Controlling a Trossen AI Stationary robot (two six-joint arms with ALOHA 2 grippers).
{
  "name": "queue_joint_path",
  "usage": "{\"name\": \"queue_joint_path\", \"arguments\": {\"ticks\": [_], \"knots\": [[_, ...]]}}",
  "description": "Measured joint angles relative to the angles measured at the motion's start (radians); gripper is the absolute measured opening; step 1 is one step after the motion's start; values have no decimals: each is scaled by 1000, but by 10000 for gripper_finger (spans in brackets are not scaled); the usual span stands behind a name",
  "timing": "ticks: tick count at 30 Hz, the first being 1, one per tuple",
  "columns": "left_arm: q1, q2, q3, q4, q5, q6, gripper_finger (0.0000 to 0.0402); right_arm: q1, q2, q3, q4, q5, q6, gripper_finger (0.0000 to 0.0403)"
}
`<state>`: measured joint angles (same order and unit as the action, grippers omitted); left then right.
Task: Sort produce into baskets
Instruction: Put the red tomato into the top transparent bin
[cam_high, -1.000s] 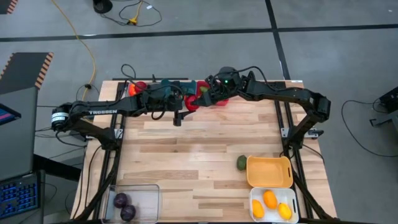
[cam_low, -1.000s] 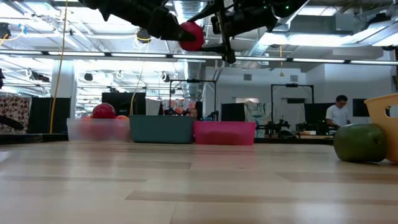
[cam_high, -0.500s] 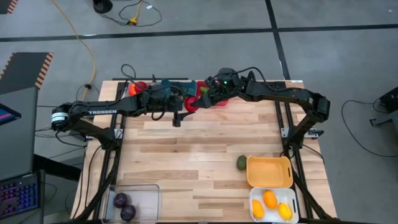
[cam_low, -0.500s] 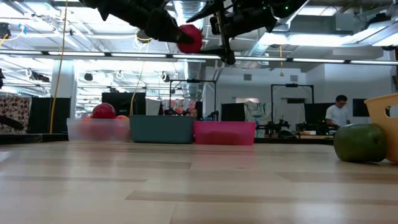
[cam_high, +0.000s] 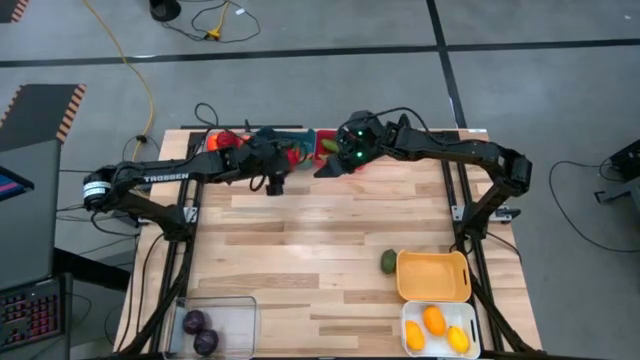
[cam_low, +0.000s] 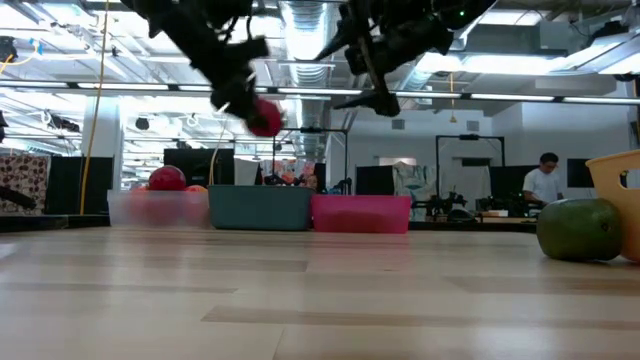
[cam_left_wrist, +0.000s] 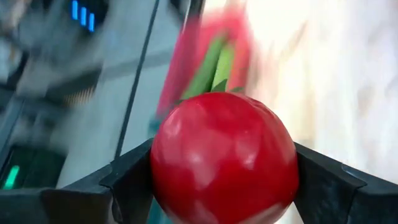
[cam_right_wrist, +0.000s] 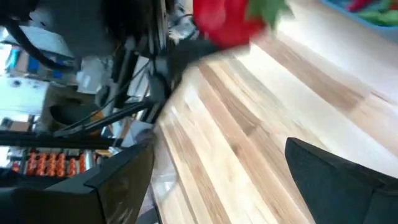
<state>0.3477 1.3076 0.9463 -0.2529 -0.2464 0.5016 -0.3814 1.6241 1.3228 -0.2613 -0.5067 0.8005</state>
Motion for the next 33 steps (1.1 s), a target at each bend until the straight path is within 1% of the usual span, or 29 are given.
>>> {"name": "queue_joint_path", "arguments": {"ticks": [2, 5, 9, 14, 17, 20, 28, 33], "knots": [[31, 1, 0, -78, -56, -14, 293, -6, 0, 0, -37, 4, 0, 386], [85, 1, 0, -163, -92, -29, 293, -12, 0, 0, -83, 5, -21, 386], [171, 1, 0, -244, -101, -51, 293, -11, 0, 0, -101, 6, -92, 386], [269, 1, 0, -322, -103, -59, 293, -4, 0, 0, -115, 8, -103, 386], [313, 1, 0, -375, -102, -69, 293, 2, 0, 0, -131, 10, -107, 386], [343, 1, 0, -423, -102, -70, 293, 6, 0, 0, -127, 13, -150, 386], [411, 1, 0, -459, -98, -55, 293, 9, 0, 0, -128, 15, -155, 386], [446, 1, 0, -461, -69, -74, 293, 9, 0, 0, -127, 15, -158, 386]]}}
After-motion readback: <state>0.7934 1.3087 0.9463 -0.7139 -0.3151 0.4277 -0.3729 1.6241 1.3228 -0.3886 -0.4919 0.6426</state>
